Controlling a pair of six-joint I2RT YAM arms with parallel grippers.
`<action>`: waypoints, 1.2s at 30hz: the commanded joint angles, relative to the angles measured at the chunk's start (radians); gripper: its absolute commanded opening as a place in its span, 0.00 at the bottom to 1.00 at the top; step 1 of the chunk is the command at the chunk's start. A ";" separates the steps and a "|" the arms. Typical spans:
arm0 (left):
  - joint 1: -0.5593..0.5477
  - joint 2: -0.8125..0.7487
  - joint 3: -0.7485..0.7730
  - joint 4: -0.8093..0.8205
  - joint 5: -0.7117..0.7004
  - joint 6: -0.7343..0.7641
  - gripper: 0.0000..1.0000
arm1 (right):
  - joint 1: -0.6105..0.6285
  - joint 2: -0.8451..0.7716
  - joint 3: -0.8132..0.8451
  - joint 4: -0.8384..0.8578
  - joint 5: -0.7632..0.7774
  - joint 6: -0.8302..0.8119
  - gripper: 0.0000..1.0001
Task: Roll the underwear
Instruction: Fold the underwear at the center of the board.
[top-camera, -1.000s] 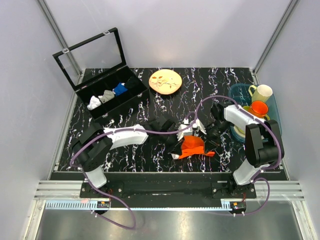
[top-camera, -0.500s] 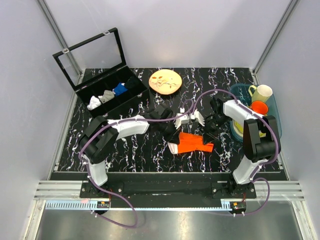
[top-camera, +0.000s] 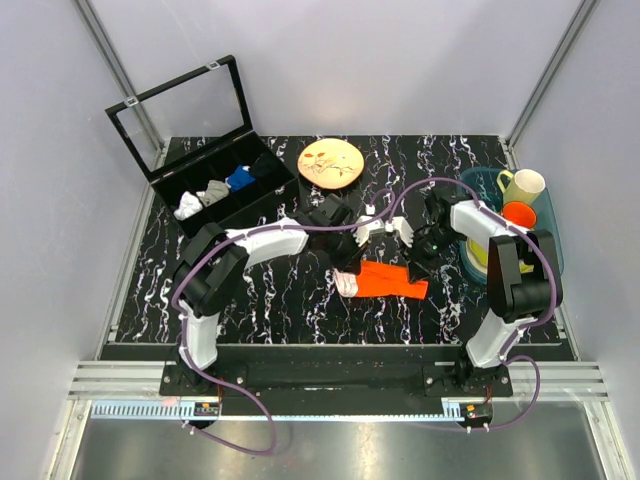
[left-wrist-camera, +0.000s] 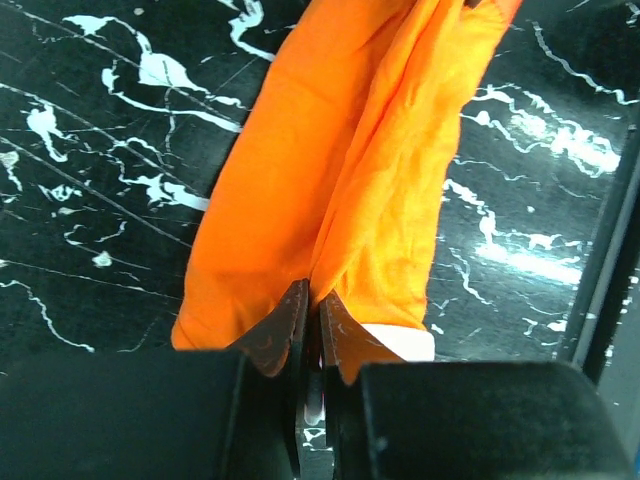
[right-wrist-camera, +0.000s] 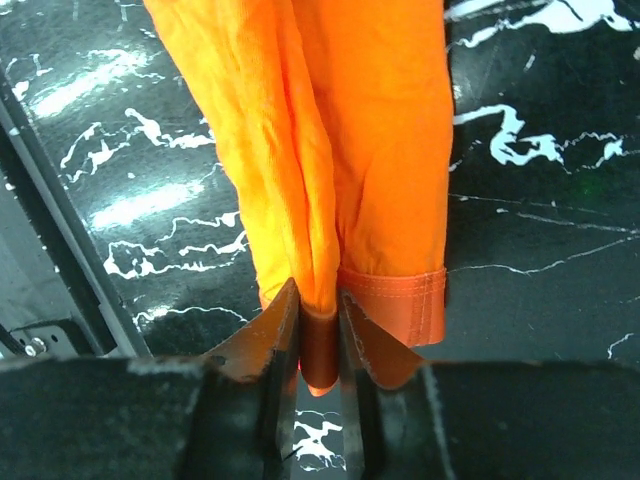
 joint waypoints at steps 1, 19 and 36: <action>-0.001 0.046 0.063 -0.023 -0.093 0.036 0.09 | 0.005 -0.030 -0.025 0.061 0.037 0.048 0.28; 0.019 0.035 0.026 0.068 -0.193 -0.078 0.46 | -0.066 -0.267 -0.111 0.288 0.055 0.244 0.43; 0.060 -0.345 -0.181 0.278 -0.237 -0.257 0.68 | -0.054 -0.470 -0.264 0.182 -0.330 -0.243 0.51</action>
